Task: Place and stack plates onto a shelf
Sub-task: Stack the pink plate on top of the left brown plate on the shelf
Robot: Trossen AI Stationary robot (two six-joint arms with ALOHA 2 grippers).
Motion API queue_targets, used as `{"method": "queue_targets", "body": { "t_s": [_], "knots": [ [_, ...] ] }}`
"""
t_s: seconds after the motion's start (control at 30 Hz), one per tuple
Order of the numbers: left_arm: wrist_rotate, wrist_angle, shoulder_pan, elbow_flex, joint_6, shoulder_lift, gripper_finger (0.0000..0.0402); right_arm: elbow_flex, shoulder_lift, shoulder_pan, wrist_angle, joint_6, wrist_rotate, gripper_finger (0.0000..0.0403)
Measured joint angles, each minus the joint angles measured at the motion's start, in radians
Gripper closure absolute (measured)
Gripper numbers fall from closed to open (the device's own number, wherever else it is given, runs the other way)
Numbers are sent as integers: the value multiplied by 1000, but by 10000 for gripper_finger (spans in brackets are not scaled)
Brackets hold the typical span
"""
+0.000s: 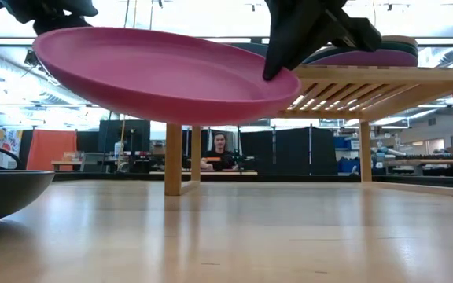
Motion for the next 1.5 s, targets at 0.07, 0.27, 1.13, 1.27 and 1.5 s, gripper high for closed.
{"method": "queue_targets", "body": {
  "t_s": [0.07, 0.27, 1.13, 1.27, 1.5],
  "knots": [
    [0, -4, -8, 0, -28, 12, 260, 0, 0, -6, 2, 0, 0, 385],
    [0, -2, -14, 0, -70, 48, 260, 0, 0, -25, 11, 0, 0, 385],
    [0, 0, -12, 0, -161, 101, 287, 0, 0, -44, 101, -2, -9, 380],
    [-7, -19, -11, 0, -187, 102, 316, 0, -1, -44, 106, -2, -23, 376],
    [-19, -28, -10, -1, -194, 103, 346, 1, -3, -42, 131, -43, -85, 366]
  ]
}}
